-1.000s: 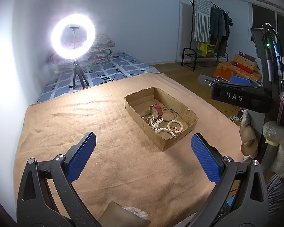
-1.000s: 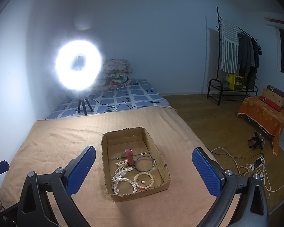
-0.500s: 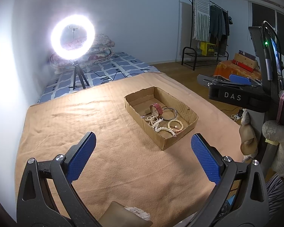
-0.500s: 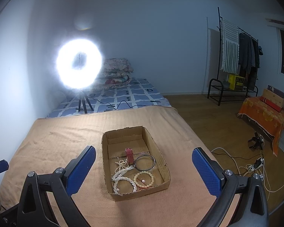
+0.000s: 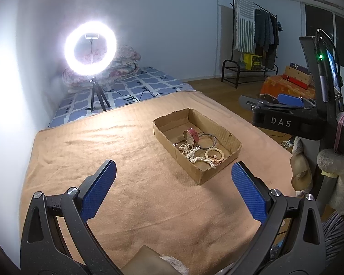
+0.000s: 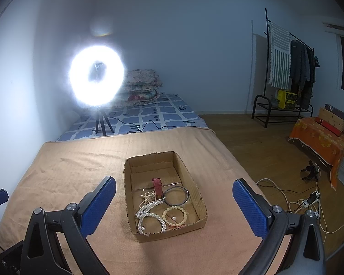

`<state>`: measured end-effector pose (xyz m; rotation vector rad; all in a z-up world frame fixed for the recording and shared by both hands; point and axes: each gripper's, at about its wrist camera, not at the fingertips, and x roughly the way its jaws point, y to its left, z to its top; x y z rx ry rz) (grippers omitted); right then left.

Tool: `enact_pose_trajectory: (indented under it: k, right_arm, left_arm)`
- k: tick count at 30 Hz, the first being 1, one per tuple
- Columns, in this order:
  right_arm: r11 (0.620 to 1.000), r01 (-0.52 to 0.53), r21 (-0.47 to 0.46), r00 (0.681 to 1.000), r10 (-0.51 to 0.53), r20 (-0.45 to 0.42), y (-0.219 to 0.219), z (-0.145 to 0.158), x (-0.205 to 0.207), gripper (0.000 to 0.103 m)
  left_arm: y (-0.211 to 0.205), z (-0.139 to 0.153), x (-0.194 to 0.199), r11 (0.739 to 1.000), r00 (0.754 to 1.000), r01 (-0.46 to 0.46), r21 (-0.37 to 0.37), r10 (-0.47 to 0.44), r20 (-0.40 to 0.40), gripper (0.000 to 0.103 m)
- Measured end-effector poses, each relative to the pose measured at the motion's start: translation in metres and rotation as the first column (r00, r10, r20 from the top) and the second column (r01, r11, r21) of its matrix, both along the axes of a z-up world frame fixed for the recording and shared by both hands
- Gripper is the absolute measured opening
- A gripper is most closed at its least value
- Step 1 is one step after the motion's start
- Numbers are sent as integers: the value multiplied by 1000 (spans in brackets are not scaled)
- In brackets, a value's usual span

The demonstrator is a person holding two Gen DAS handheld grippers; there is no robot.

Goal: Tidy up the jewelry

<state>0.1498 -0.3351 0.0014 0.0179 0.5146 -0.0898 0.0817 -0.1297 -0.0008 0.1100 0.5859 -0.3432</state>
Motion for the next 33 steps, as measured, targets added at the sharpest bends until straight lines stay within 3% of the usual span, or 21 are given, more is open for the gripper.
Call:
enact_pose_trajectory:
  k: [6,15,23,33]
  right_arm:
    - [1000,3,2,1000,-3,-2,0,-2,0,103]
    - [1000,9,7,1000,-9,-11,-5,-6,3,103]
    - [993,118,9,991,-117,-68,-46,-24,18,103]
    - [946,323,-27,922,-321,-216,-131,-77,46,103]
  left_arm:
    - [0,2,-3,1000,999,-18,18,18,40,102]
    - [12,-1,7,995,996,-93,37,92,14,102]
    - [30,-1,12,986,986,-165,37,165,5,102]
    - [62,-1,9,969,969,-245,34,245,10,102]
